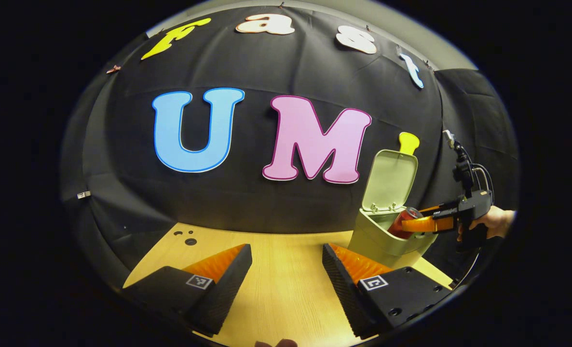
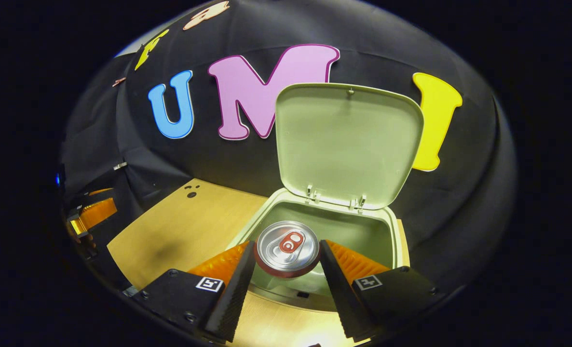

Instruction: Press the lid of the desktop garbage bin to open it, pick up the crumpled paper on the desktop and throw it into the bin, then pick up the pop can on the desktop and drop it into the bin, and finally close the garbage bin lid.

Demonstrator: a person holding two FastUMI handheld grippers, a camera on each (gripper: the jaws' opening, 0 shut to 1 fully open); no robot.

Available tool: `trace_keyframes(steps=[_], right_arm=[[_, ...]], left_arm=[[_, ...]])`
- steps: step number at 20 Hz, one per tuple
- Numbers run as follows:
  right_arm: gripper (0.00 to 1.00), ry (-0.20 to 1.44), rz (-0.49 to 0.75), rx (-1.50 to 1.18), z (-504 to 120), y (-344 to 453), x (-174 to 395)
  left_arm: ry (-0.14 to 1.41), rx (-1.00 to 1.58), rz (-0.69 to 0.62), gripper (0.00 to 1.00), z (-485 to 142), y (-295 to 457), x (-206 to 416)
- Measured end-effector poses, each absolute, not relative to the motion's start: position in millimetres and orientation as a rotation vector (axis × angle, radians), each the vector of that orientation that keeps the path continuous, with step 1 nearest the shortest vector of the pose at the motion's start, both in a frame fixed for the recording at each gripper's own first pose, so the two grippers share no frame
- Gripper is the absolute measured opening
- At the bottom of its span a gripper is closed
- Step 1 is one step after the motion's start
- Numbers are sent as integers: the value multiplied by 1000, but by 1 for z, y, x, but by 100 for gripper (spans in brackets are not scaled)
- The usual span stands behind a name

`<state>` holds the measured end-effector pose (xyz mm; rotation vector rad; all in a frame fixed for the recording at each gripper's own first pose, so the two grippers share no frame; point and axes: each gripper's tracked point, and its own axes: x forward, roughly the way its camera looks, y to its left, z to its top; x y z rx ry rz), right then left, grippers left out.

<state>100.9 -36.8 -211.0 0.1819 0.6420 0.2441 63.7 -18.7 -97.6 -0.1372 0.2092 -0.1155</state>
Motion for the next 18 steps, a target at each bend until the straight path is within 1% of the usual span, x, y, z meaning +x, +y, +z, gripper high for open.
trace_keyframes(steps=[5,18], right_arm=[[83,718,247,167,-229,-34,95],[85,733,222,226,-229,-38,88]], left_arm=[[219,-122,-121,95,-99,-17,69],[217,-121,-123,95,-98,-16,64]])
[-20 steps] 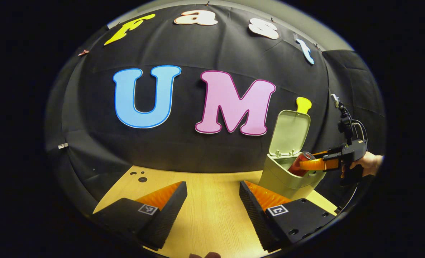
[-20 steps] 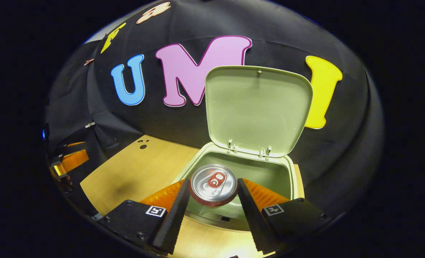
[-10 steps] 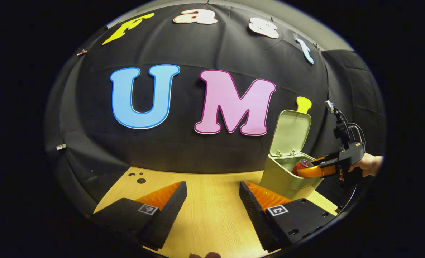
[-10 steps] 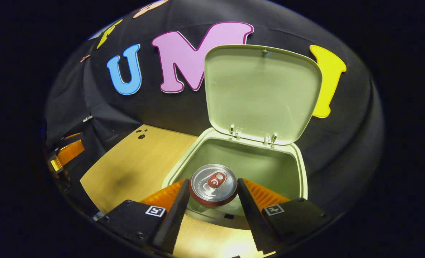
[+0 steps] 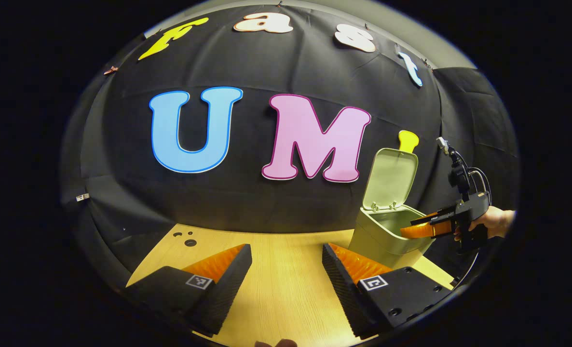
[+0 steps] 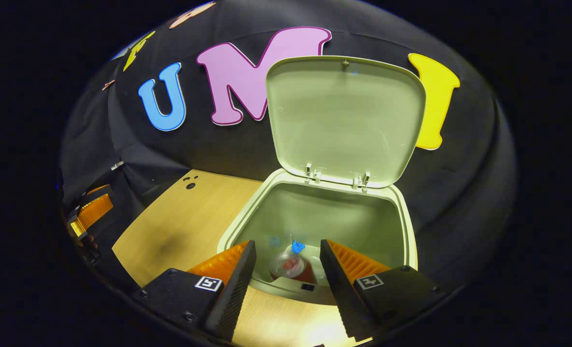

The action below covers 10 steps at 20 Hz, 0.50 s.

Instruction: Press the lid of the desktop garbage bin to open it, pick up the crumpled paper on the desktop and throw it into the bin, then pick up the pop can on the desktop and drop it into the bin, and finally close the garbage bin lid.

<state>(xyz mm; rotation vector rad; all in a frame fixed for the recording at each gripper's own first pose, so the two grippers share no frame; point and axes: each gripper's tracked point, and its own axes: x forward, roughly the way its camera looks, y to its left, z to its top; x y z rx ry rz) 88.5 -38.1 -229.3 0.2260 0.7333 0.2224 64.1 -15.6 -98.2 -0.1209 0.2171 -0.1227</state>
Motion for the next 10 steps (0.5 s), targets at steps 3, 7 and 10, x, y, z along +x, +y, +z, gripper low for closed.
trace_keyframes(steps=[3,7,10], right_arm=[[86,722,219,248,-223,-38,86],[97,592,199,361,-181,-41,96],[97,467,139,409,-142,-62,107]], left_arm=[[214,-122,-118,95,-97,-13,60],[211,-128,-115,95,-96,-12,52],[209,-129,-115,95,-95,-11,47]])
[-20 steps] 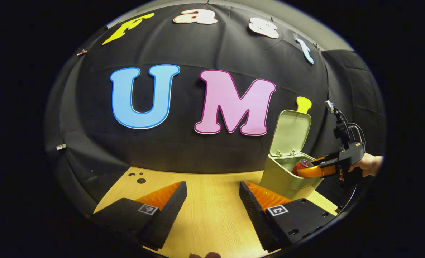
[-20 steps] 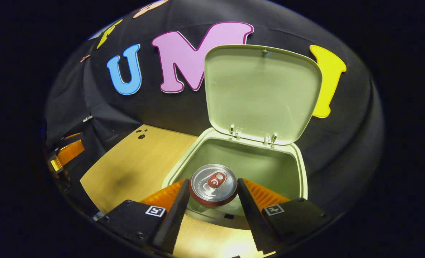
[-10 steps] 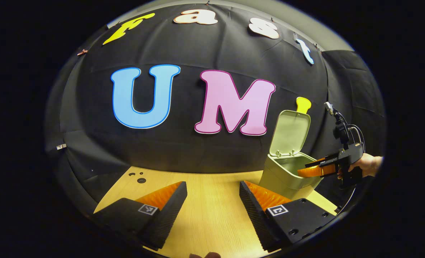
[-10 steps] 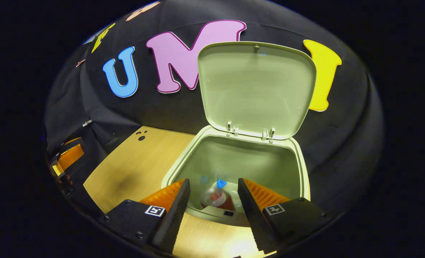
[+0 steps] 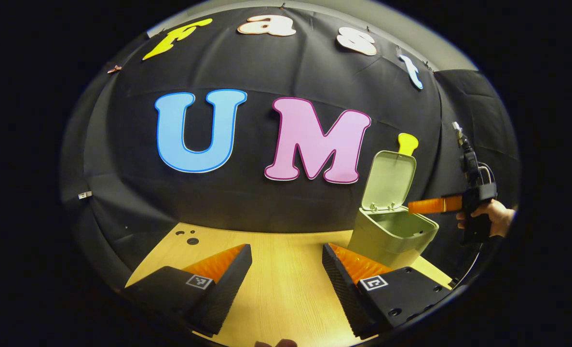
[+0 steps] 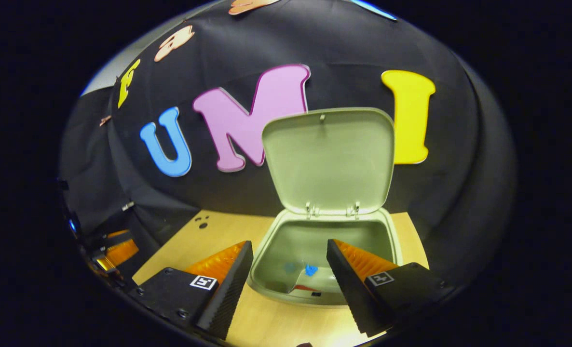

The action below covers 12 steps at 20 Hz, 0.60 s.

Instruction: Press the lid of the desktop garbage bin to open it, pick up the crumpled paper on the desktop and throw it into the bin, then pick up the pop can on the desktop and drop it into the bin, and finally close the garbage bin lid.

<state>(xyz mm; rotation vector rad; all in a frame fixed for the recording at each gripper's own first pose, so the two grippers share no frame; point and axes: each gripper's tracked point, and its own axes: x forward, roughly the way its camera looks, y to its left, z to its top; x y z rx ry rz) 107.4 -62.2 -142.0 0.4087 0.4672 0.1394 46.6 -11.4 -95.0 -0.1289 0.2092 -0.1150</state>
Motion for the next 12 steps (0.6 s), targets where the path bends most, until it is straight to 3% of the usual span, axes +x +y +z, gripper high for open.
trace_keyframes(steps=[12], right_arm=[[96,189,57,297,-31,-122,158]], left_arm=[[208,-137,-120,95,-92,-13,32]])
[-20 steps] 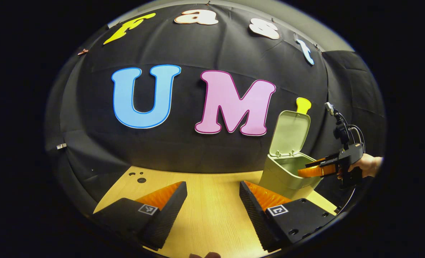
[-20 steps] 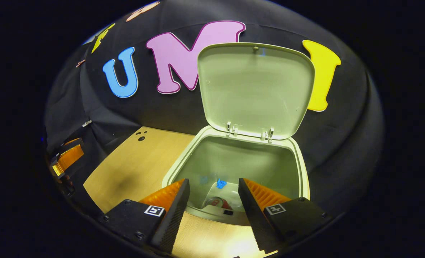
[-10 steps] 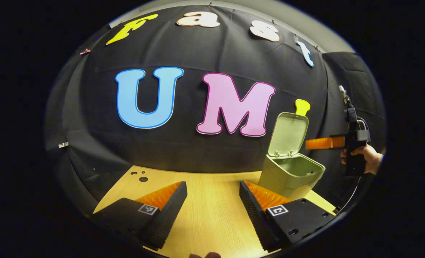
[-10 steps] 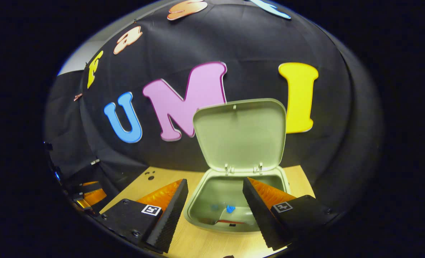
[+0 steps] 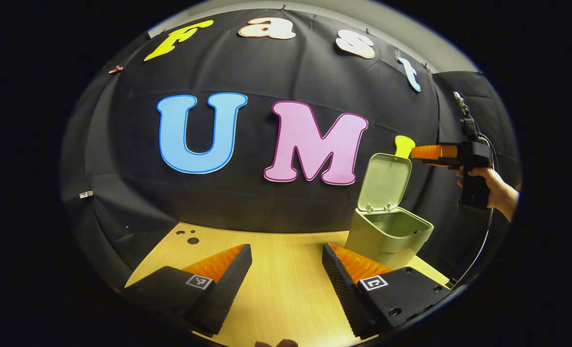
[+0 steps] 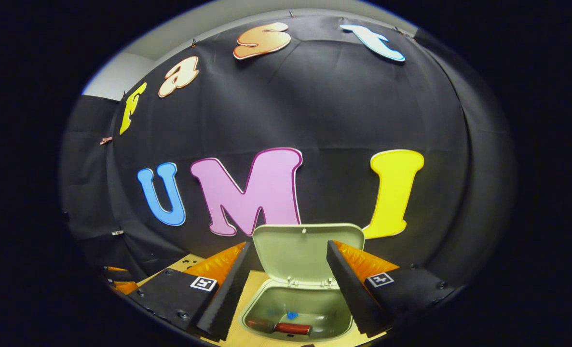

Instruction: Press the lid of the desktop garbage bin to open it, pick up the crumpled paper on the desktop and throw it into the bin, then pick up the pop can on the desktop and drop it into the bin, and finally close the garbage bin lid.

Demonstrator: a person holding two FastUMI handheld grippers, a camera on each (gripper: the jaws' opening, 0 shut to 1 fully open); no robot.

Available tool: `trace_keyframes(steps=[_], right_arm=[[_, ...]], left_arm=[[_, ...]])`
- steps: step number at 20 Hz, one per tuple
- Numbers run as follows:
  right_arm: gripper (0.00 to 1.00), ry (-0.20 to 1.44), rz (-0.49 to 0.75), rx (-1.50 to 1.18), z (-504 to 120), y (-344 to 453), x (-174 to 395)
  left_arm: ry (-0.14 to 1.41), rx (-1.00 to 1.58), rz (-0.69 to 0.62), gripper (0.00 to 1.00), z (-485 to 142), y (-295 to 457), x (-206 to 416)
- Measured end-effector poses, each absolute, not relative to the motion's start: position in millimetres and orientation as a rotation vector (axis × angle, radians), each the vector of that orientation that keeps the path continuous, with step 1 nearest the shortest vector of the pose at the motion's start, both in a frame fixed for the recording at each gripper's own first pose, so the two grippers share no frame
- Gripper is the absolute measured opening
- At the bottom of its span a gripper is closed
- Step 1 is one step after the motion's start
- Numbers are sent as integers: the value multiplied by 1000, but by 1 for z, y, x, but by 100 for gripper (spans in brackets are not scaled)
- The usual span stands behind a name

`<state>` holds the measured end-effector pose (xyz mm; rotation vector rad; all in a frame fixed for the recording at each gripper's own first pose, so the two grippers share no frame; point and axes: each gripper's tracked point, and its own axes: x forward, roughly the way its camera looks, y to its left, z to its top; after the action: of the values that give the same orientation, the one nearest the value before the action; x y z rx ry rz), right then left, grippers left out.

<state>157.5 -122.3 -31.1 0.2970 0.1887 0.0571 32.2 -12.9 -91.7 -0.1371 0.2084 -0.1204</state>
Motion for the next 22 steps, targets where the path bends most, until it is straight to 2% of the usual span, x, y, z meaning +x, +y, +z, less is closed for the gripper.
trace_keyframes(steps=[7,17,22], right_arm=[[96,151,63,224,-3,-127,209],[92,238,53,187,-40,-123,255],[92,304,57,196,-58,-120,254]], left_arm=[[215,-147,-109,95,-93,-10,21],[232,-159,-62,95,-98,3,11],[239,-157,-53,95,-99,6,11]])
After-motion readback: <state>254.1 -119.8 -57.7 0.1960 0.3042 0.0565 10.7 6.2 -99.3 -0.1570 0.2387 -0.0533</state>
